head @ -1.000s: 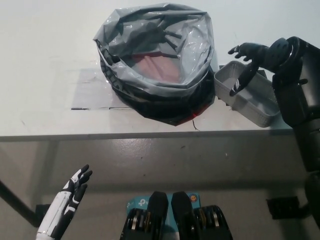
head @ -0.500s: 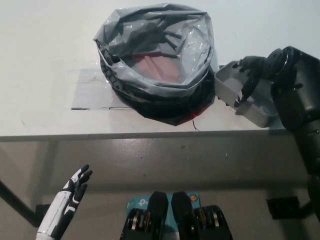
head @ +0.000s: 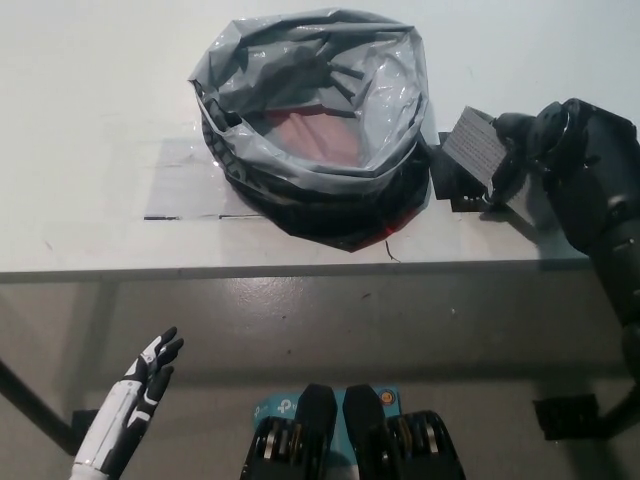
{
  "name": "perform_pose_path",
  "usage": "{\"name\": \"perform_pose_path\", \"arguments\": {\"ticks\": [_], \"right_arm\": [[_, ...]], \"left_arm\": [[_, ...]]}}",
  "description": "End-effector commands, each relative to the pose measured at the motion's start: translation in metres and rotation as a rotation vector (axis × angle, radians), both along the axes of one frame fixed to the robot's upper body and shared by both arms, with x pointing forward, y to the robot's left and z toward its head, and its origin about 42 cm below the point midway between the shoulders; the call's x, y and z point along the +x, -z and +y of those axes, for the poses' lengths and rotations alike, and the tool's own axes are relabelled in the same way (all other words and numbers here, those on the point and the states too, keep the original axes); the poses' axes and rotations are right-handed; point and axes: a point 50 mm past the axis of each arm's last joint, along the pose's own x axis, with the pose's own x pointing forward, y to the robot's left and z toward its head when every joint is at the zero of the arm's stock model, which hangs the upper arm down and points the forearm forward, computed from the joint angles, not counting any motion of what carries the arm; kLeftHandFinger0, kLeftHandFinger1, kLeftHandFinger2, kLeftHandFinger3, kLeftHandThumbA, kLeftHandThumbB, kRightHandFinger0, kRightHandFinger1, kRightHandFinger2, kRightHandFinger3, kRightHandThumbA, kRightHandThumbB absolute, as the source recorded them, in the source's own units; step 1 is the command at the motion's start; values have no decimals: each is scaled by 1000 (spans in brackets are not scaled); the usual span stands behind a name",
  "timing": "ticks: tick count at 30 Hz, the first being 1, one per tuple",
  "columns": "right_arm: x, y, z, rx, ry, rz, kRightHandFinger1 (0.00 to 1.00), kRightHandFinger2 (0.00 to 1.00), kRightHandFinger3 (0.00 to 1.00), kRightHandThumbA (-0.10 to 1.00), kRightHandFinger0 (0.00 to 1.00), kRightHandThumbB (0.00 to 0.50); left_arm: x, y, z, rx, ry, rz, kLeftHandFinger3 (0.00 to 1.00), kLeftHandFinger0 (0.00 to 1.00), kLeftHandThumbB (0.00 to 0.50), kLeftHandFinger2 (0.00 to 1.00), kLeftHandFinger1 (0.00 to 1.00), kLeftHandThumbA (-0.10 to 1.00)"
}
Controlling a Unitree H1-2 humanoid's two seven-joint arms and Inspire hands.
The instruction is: Use the right hand to pick up a small rectangular container and put it into a plastic bag and lift the bag
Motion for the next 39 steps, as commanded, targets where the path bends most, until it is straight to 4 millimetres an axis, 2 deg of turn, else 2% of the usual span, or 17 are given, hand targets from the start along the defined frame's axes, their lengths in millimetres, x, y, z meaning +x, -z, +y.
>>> {"name": "perform_pose_path", "arguments": {"ticks": [1,2,3,4,5,6,8,10,11,14,15,16,20,23,29,33,39], "right_arm": [[1,16,-3,-5,-8,-9,1000,1000,1000,843,1000,404],[2,17,-2,38,40,-77,1000,1000,1000,525,1000,315],[2,17,-2,50,53,-94,944,1000,1000,419,840,343],[2,18,-2,58,75,-135,429,712,1000,186,354,358],[3,19,-2,36,73,-171,263,516,1000,17,115,326],[3,20,-3,15,64,-214,394,568,1000,-77,172,284],[2,21,-6,41,44,-331,247,421,888,-99,18,195],[2,22,-6,51,44,-363,305,482,703,-100,33,174],[2,21,-7,72,60,-400,544,671,555,-100,253,188],[3,18,-10,143,95,-457,521,569,355,-100,340,210],[3,15,-11,194,107,-483,396,435,306,-100,207,210],[3,13,-12,228,115,-503,350,407,314,-100,166,203],[4,3,-15,316,144,-554,231,461,679,-100,3,180],[5,-15,-17,421,160,-615,388,719,808,-100,54,179],[3,-54,-21,600,194,-696,547,943,847,-100,58,172],[-7,-94,-26,703,186,-818,502,857,791,-100,18,170],[-37,-175,-28,791,111,-994,546,921,892,-100,18,145]], "left_arm": [[3,-12,3,19,7,-67,1000,1000,229,1000,1000,1000],[3,-13,3,15,6,-65,1000,1000,229,1000,1000,1000],[3,-13,3,14,6,-64,1000,1000,228,1000,1000,1000],[3,-13,3,12,8,-67,1000,1000,227,1000,1000,1000],[4,-13,3,11,9,-67,1000,1000,229,1000,1000,1000],[4,-13,3,11,9,-68,1000,1000,229,1000,1000,1000],[4,-13,4,16,7,-69,1000,1000,225,1000,1000,1000],[4,-13,4,16,7,-68,1000,1000,226,1000,1000,1000],[4,-13,4,18,6,-68,1000,1000,228,1000,1000,1000],[4,-14,4,21,6,-69,1000,1000,225,1000,1000,1000],[5,-14,5,20,6,-68,1000,1000,217,1000,1000,1000],[5,-14,5,20,6,-69,1000,1000,215,1000,1000,1000],[6,-14,5,20,7,-67,1000,1000,202,1000,1000,1000],[7,-15,5,12,10,-63,1000,1000,178,1000,1000,1000],[8,-14,5,-6,11,-63,1000,1000,149,1000,1000,1000],[7,-15,6,-7,12,-60,1000,1000,131,1000,1000,1000],[6,-13,7,10,8,-54,1000,1000,120,1000,1000,1000]]}}
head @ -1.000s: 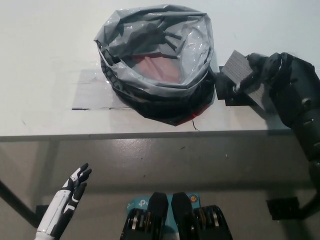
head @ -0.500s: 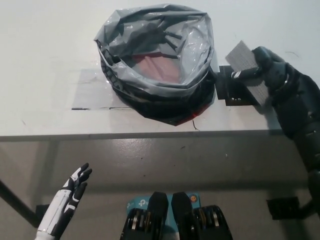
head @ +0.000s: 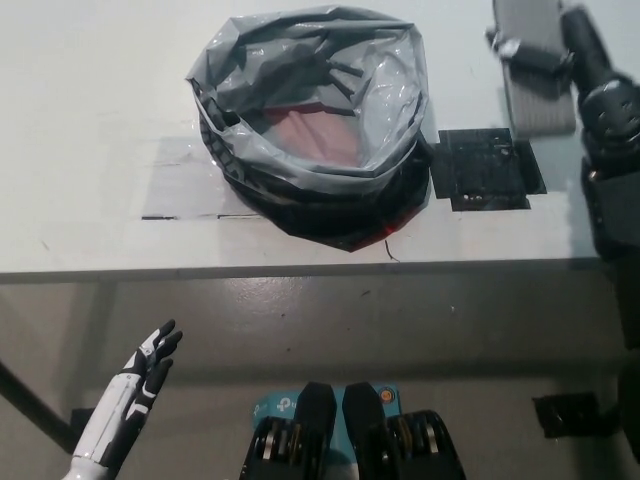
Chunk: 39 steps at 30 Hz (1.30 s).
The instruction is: Use the right hand to pick up a small rectangular container and put it into a plastic bag and lift the bag
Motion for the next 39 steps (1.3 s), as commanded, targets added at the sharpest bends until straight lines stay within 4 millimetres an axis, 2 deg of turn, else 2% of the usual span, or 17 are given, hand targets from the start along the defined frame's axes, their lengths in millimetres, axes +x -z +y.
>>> {"name": "perform_pose_path", "arguments": {"ticks": [1,3,4,9,15,22,23,24,25,26,27,29,30,31,32,37,39], "right_arm": [[-22,-102,1,107,-31,-252,546,921,892,-100,18,145],[-43,-146,12,60,-72,-355,565,916,947,-100,40,176],[-43,-146,12,60,-72,-355,570,919,939,-100,52,173],[-66,-201,48,-24,-162,-474,569,925,921,-100,94,178],[-67,-204,96,-105,-226,-475,426,842,902,-100,1,194],[-49,-178,156,-209,-311,-388,460,884,954,-100,4,200],[-47,-175,163,-224,-316,-381,567,970,997,-100,120,313],[-46,-172,168,-232,-326,-377,515,884,938,-100,86,237],[-41,-164,179,-258,-347,-372,803,939,846,-100,356,228],[-39,-158,185,-279,-353,-364,1000,1000,767,-100,787,214],[-37,-153,191,-301,-355,-356,1000,1000,728,-100,1000,221],[-35,-150,194,-311,-358,-354,1000,1000,685,-100,1000,220],[-33,-144,200,-308,-377,-339,579,223,603,-100,397,208],[-29,-134,209,-300,-400,-307,291,360,680,-100,79,208],[-28,-129,214,-308,-405,-285,236,489,762,-100,16,207],[-23,-99,220,-354,-428,-241,297,774,919,-100,0,203],[-21,-85,219,-390,-426,-230,314,807,923,-100,0,216]], "left_arm": [[0,-10,7,19,11,-42,1000,1000,120,1000,1000,1000],[-2,-8,7,29,14,-42,1000,1000,116,1000,1000,1000],[-2,-8,7,29,14,-42,1000,1000,115,1000,1000,1000],[-4,-5,6,25,12,-30,1000,1000,120,1000,1000,1000],[-4,-5,4,29,22,-31,1000,990,117,1000,1000,1000],[-3,-5,3,33,30,-24,1000,983,138,1000,1000,1000],[-3,-5,3,35,33,-21,1000,983,140,1000,1000,1000],[-2,-5,2,36,36,-22,1000,983,139,1000,1000,1000],[-2,-5,2,37,41,-21,1000,985,139,1000,1000,1000],[-2,-5,1,35,43,-19,1000,988,144,1000,1000,1000],[-1,-5,1,31,44,-17,1000,989,145,1000,1000,1000],[-1,-5,1,29,47,-17,1000,990,146,1000,1000,1000],[-1,-5,1,31,49,-16,1000,990,158,1000,1000,1000],[-1,-6,2,33,53,-15,1000,993,156,1000,1000,1000],[-1,-6,3,35,56,-16,1000,996,160,1000,1000,1000],[-1,-7,2,26,58,-10,1000,995,173,1000,1000,1000],[-1,-7,2,28,57,-8,1000,998,189,1000,1000,1000]]}}
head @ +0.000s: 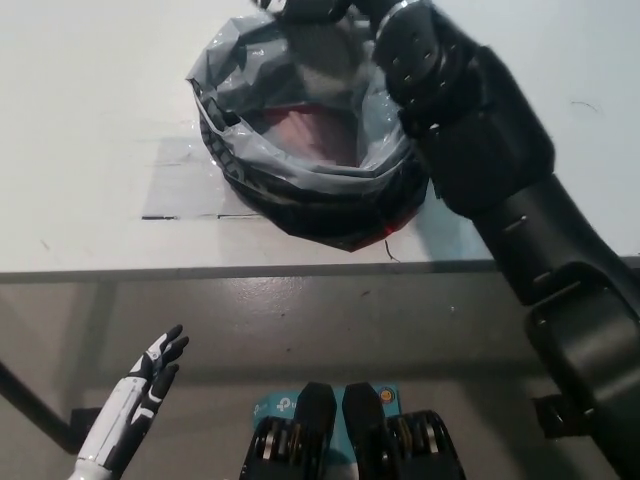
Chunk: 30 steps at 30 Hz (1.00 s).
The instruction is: Use the right hand to pick up a small rectangular container and put it into a plastic bag and lift the bag
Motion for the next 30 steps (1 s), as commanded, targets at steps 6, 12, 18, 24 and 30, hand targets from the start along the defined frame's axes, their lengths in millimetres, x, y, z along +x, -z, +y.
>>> {"name": "perform_pose_path", "arguments": {"ticks": [6,12,18,24,30], "right_arm": [[2,12,5,-114,-46,-137,428,873,947,-100,0,174],[5,24,-3,-164,-43,-134,447,882,982,-100,0,187],[8,39,-4,-262,-55,-125,474,863,914,-100,38,199],[11,37,-6,-484,-86,70,1000,1000,1000,627,1000,408],[9,30,-11,-578,-93,84,1000,1000,1000,954,1000,500]], "left_arm": [[-1,-11,5,44,35,-29,1000,973,209,1000,1000,1000],[2,-12,3,49,37,-36,1000,961,216,1000,1000,1000],[3,-14,4,70,44,-44,1000,939,236,1000,1000,1000],[5,-16,5,71,42,-47,1000,935,264,1000,1000,1000],[5,-16,5,71,41,-49,1000,934,267,1000,1000,1000]]}}
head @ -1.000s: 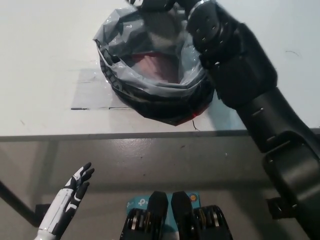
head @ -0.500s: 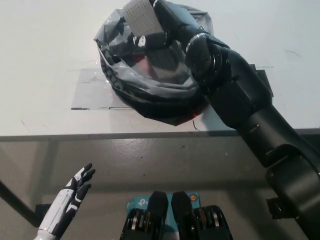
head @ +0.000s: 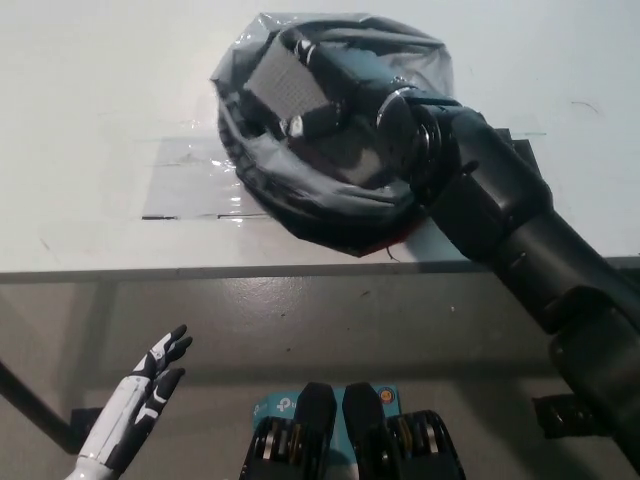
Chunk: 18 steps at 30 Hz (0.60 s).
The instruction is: Use the right hand to pick up a small rectangular container and put it into a plastic bag and lift the bag
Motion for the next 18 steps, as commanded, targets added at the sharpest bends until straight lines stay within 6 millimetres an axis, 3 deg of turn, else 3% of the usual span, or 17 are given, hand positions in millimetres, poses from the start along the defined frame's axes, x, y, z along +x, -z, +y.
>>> {"name": "perform_pose_path", "arguments": {"ticks": [1,13,18], "right_arm": [[1,-54,3,-113,-28,-25,1000,1000,1000,958,1000,490],[-4,-70,3,-142,-28,-6,1000,1000,1000,1000,1000,497],[-7,-88,4,-116,-45,-73,1000,1000,1000,1000,1000,494]], "left_arm": [[3,-14,4,32,20,-45,1000,934,267,1000,1000,1000],[7,-16,5,39,24,-54,1000,942,268,1000,1000,1000],[7,-16,4,18,11,-55,1000,933,275,1000,1000,1000]]}}
